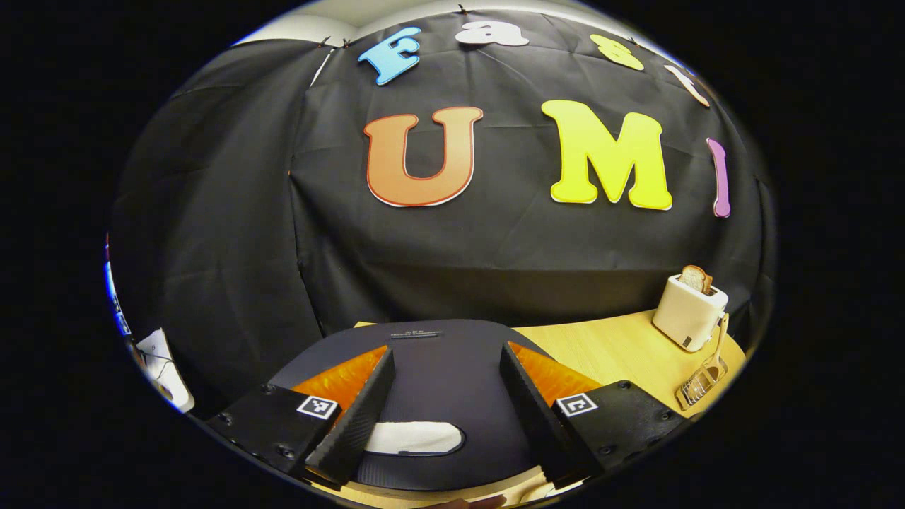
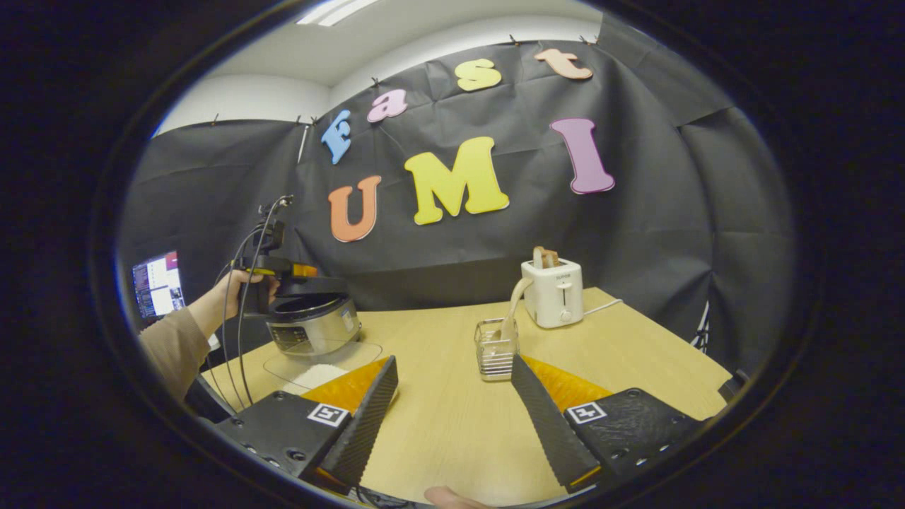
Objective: Close the left gripper, press the button to open the rice cooker; take a wooden spoon from the chopstick holder with the right hand, scoop a spoonful of rice and pour it into the rice cooker, then put the wooden spoon back into the chopstick holder.
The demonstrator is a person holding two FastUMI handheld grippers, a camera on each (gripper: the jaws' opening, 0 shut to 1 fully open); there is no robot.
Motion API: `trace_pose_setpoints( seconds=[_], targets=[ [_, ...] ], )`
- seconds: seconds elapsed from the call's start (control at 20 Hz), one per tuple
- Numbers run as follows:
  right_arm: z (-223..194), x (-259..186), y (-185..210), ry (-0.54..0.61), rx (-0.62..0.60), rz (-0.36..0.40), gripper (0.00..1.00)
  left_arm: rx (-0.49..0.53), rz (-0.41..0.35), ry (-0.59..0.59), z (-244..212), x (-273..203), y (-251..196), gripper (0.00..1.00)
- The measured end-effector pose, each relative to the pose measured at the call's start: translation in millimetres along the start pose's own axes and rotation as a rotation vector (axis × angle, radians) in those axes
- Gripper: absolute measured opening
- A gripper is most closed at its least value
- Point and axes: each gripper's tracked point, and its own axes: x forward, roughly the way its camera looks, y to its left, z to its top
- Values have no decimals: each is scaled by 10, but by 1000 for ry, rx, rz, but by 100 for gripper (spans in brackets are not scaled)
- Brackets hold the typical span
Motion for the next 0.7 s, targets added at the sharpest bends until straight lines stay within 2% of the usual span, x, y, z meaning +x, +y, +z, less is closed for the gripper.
trace_pose_setpoints(
  seconds=[0.05,0.1,0.15,0.2,0.45,0.5,0.55,0.6,0.65,0.7],
  targets=[
    [-21,7,23,5,-2,4,96,-2,3,-1,-7,3,1,96],
    [-26,12,39,9,-2,6,92,-2,4,1,-22,-4,4,96],
    [-35,14,28,11,-1,4,92,-4,3,0,-23,-19,6,96],
    [-29,19,34,10,-1,5,96,-4,1,-1,-33,-20,7,96],
    [-95,51,50,23,7,8,92,-7,-4,-20,-103,-23,0,96],
    [-108,54,57,26,7,11,96,-7,-4,-27,-121,-29,-3,96],
    [-113,63,64,28,6,12,92,-6,-4,-39,-141,-27,-6,96],
    [-128,70,70,31,5,13,96,-1,-3,-42,-158,-29,-9,96],
    [-145,75,77,34,3,14,96,0,-3,-45,-197,-41,-3,96],
    [-157,81,83,37,2,16,92,-2,-3,-46,-224,-42,-3,96]
  ],
)
